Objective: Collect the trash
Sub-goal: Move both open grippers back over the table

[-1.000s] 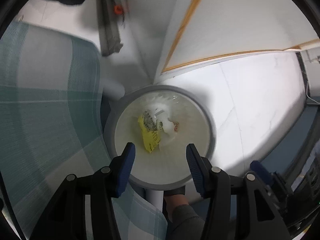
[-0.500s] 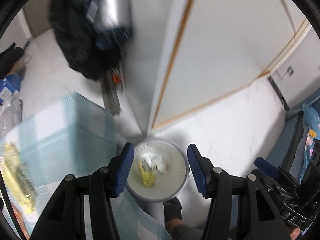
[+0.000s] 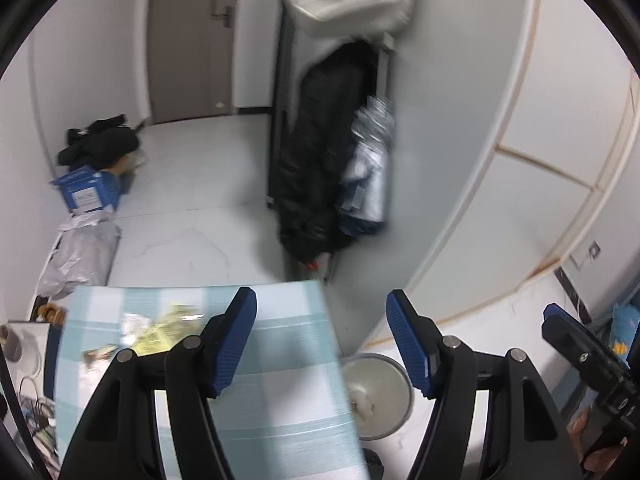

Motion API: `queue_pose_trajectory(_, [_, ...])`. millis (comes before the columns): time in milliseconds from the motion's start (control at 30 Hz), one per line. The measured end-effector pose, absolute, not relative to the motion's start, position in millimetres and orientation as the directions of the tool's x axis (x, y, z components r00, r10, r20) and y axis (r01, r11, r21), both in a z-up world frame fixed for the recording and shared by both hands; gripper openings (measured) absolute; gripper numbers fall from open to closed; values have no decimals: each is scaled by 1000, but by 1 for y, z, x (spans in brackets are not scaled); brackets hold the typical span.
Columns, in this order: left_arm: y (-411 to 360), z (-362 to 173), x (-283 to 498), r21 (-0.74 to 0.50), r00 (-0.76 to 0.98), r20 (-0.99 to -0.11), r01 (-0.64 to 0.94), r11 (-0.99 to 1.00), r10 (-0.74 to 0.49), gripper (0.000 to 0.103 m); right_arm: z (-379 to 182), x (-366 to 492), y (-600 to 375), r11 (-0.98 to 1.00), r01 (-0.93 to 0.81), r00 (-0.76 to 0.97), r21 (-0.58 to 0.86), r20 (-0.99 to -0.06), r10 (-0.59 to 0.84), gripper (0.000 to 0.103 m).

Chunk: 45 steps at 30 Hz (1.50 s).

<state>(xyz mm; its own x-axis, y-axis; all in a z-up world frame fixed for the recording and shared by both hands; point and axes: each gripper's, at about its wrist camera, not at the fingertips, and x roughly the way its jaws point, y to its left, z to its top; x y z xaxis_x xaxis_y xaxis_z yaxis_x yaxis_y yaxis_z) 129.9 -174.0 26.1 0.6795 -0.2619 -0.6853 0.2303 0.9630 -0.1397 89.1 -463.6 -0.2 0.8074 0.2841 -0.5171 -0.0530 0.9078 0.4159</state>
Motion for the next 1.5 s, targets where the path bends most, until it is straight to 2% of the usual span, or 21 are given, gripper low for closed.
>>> queue_pose_trajectory(167, [-124, 42, 111, -152, 735, -645, 144, 978, -209, 74, 28, 92, -409, 904, -148, 815, 400, -469, 341, 80])
queue_pose_trajectory(233, [-105, 48, 104, -152, 755, -628, 118, 981, -188, 76, 38, 89, -389, 905, -180, 816, 385, -455, 357, 81])
queue_pose_trajectory(367, [-77, 49, 99, -150, 780, -606, 81, 985, -156, 82, 48, 83, -348, 910, -233, 819, 343, -435, 374, 88])
queue_pose_trajectory(533, [-48, 48, 89, -148, 810, -576, 35, 988, -115, 85, 51, 81, -302, 924, -271, 830, 269, -422, 366, 92])
queue_pose_trajectory(733, [-10, 39, 77, -140, 852, -520, -21, 990, -56, 92, 43, 78, -256, 912, -318, 810, 257, -427, 403, 94])
queue_pose_trajectory(933, [22, 20, 72, -157, 846, -533, -79, 984, -17, 93, 20, 85, -216, 909, -348, 777, 231, -472, 417, 96])
queue_pose_trajectory(1133, [54, -10, 64, -180, 839, -543, -121, 976, 4, 99, -12, 98, -182, 919, -354, 727, 174, -566, 388, 98])
queue_pose_trajectory(1500, [89, -37, 77, -274, 781, -622, -149, 950, -57, 99, -74, 122, -141, 911, -388, 588, 137, -725, 359, 98])
